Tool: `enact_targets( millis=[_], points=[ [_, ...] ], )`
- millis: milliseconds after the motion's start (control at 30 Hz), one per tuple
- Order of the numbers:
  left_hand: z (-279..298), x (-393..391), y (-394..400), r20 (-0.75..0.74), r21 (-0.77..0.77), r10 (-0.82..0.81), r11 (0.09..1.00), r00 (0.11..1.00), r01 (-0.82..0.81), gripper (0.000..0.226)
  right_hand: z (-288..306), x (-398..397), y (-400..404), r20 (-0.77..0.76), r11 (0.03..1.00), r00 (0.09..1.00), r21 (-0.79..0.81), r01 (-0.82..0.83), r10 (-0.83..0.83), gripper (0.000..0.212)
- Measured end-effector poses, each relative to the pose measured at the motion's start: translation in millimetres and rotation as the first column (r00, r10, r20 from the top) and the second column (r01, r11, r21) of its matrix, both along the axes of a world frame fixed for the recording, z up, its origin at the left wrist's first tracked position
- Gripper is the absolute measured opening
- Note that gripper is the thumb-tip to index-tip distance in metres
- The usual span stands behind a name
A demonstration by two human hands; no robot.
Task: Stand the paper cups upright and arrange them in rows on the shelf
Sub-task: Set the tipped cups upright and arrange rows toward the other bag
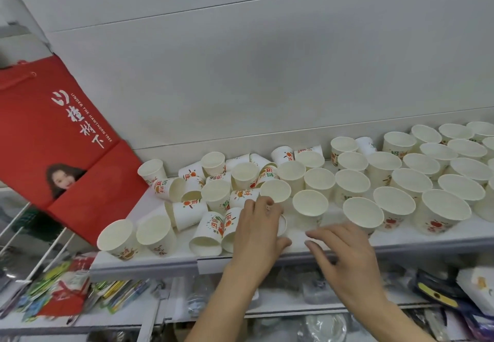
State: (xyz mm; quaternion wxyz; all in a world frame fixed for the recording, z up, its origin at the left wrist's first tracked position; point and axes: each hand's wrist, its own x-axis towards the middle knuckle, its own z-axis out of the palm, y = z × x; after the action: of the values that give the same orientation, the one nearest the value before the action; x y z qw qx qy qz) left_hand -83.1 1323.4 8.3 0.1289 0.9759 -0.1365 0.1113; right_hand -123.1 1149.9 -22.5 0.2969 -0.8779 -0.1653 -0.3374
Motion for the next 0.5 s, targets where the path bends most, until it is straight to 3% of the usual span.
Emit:
enact_targets(
  millis=[67,167,267,367,433,500],
  points=[
    [-3,-13,10,0.049,-0.133,0.035,0.991,0.998,-0.028,0.056,0,-16,13,-0.172,0.981,0.985,0.187,0.045,-0.013,0.012],
    [-13,-37,21,0.096,-0.473,0.144,0.877,0.985,-0.082,0.056,6,-24,26,-0.458,0.817,0.887,0.534,0.217,0.064,0.027],
    [-23,-57,21,-0.031,-0.671,0.159,0.728,0.987,-0.138,0.053,17,-18,36,-0.486,0.614,0.832,0.751,0.243,0.266,0.016],
    [-26,-59,26,-0.104,-0.671,0.084,0.729,0.991,-0.132,0.058,20,-12,41,-0.429,0.527,0.845,0.822,0.217,0.32,0.013],
    [-27,-51,42,-0.019,-0.595,0.094,0.799,0.995,-0.087,0.061,18,-8,40,-0.408,0.571,0.872,0.797,0.197,0.269,0.015],
    [-28,-36,64,0.173,-0.389,0.15,0.918,0.974,-0.072,0.051,14,-4,36,-0.374,0.688,0.915,0.705,0.173,0.152,0.02]
  ],
)
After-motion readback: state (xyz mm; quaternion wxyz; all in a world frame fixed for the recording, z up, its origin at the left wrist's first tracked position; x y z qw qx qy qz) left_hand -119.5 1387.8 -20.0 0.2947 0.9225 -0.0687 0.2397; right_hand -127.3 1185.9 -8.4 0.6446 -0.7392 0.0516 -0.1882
